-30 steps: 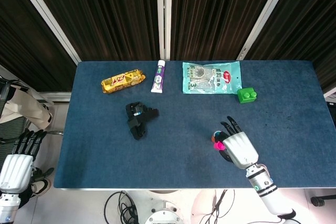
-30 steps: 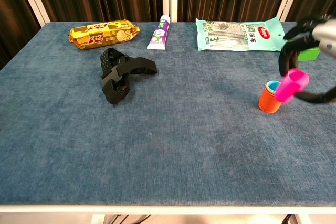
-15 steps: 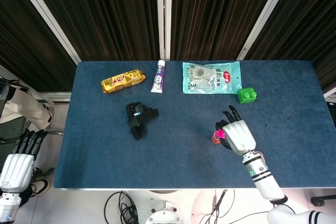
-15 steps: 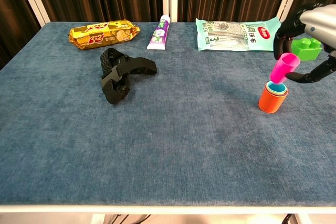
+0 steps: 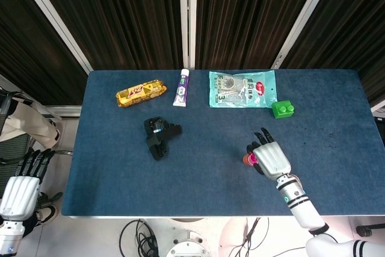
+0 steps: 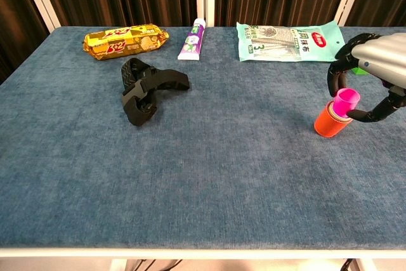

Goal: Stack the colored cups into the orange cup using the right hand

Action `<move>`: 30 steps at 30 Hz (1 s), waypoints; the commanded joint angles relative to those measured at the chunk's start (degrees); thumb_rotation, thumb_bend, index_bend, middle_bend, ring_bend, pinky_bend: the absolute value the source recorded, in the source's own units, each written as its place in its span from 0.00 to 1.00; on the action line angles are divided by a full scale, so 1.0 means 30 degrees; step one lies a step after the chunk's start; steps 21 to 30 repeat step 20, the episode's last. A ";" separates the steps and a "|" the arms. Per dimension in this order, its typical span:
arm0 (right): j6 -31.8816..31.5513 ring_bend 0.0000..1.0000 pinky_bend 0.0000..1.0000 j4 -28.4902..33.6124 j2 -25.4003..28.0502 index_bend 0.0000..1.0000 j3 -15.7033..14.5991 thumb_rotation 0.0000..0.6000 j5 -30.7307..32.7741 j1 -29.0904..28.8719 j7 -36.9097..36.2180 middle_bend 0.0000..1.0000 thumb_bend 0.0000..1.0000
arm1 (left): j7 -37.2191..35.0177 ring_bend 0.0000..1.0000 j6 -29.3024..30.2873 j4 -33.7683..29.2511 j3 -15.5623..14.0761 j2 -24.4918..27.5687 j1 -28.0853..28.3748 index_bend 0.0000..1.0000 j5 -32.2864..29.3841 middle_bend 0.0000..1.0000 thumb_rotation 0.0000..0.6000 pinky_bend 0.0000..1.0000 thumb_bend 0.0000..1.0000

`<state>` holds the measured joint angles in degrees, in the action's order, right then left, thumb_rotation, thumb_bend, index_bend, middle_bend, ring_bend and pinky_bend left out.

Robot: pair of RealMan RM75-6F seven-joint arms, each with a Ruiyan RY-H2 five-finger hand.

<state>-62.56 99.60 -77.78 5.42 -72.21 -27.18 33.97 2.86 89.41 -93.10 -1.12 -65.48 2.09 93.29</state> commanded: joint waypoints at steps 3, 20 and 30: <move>-0.2520 0.00 0.00 0.0740 0.0886 0.00 -0.0173 1.00 -0.2360 0.1038 -0.2365 0.01 0.14 | 0.0000 0.00 0.0015 -0.0011 0.0016 0.0008 0.0009 0.03 0.0003 0.05 1.00 0.00 0.00; -0.8639 0.00 0.00 -0.5925 0.2661 0.00 -0.2612 1.00 -0.4664 0.6770 -1.0356 0.00 0.09 | 0.0179 0.00 -0.0145 -0.0172 0.0355 0.0073 0.0516 0.03 0.0256 0.05 1.00 0.00 0.00; -0.8639 0.00 0.00 -0.5925 0.2661 0.00 -0.2612 1.00 -0.4664 0.6770 -1.0356 0.00 0.09 | 0.0179 0.00 -0.0145 -0.0172 0.0355 0.0073 0.0516 0.03 0.0256 0.05 1.00 0.00 0.00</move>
